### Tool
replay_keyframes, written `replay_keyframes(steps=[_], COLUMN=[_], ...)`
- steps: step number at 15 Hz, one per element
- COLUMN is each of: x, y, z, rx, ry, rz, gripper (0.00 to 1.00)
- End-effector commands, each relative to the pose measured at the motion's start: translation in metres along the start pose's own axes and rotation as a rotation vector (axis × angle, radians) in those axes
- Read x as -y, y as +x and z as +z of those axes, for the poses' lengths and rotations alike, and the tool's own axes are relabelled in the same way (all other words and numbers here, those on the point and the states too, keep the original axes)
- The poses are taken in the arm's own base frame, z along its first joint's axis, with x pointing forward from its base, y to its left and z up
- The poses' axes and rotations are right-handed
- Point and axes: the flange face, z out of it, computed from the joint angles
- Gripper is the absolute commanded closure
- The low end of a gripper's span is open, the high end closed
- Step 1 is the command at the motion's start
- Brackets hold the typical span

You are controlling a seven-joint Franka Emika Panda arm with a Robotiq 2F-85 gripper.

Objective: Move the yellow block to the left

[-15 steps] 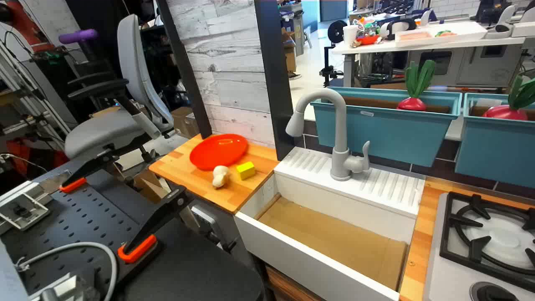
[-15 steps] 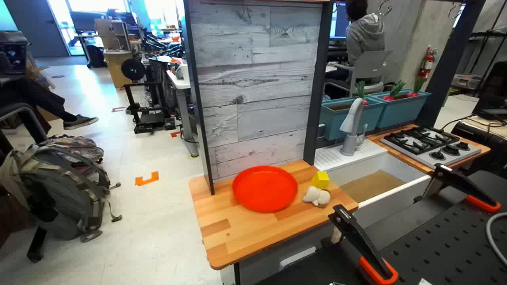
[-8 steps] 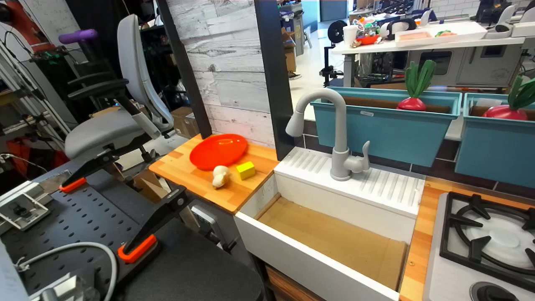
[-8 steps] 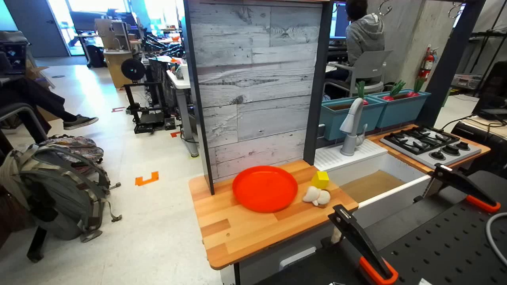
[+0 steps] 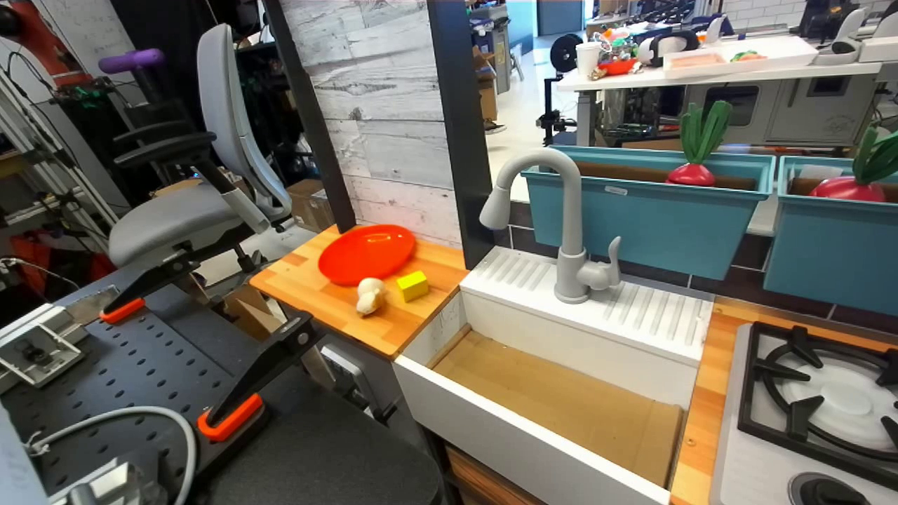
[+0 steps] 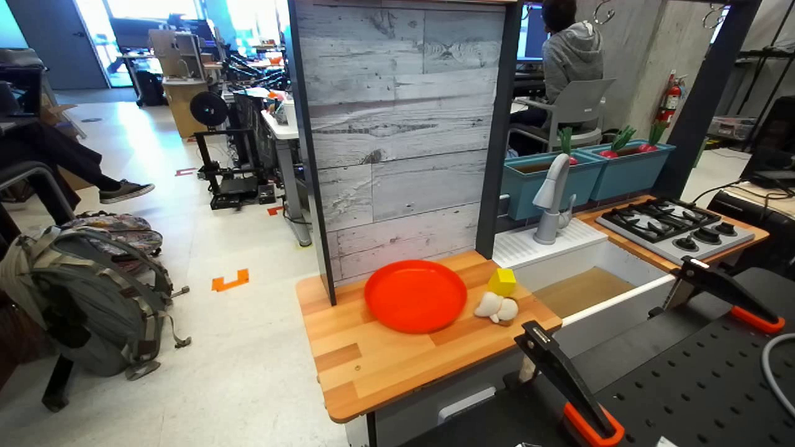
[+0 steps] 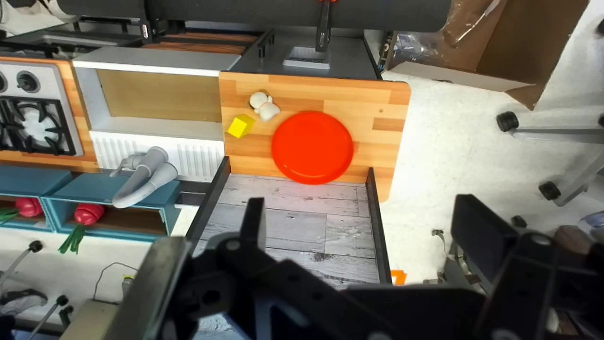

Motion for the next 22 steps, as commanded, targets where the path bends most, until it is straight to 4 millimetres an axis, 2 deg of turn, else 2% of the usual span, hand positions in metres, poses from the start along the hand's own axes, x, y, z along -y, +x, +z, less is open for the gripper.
replay_keyframes(steps=[1,4,8,13,16,17,18,19,20,22], x=[-0.037,-0.078,-0.126,-0.174,-0.193,-0.2,-0.208,-0.195,-0.2,-0.205], y=[0.03,0.057,0.09,0.105,0.105,0.107,0.112,0.097,0.1,0.106], z=[0.012,0.037,0.087,0.183,0.242,0.256,0.256,0.249,0.259,0.264], rx=[0.017,0.022,0.004,0.06,0.12,0.14,0.174,0.156,0.169,0.173], ry=[0.072,0.132,0.214,0.285,0.324,0.334,0.366,0.323,0.331,0.333], rz=[0.071,0.151,0.261,0.405,0.479,0.502,0.527,0.497,0.513,0.525], gripper=[0.0,0.0,0.0,0.0,0.0,0.0,0.0,0.0,0.0,0.0])
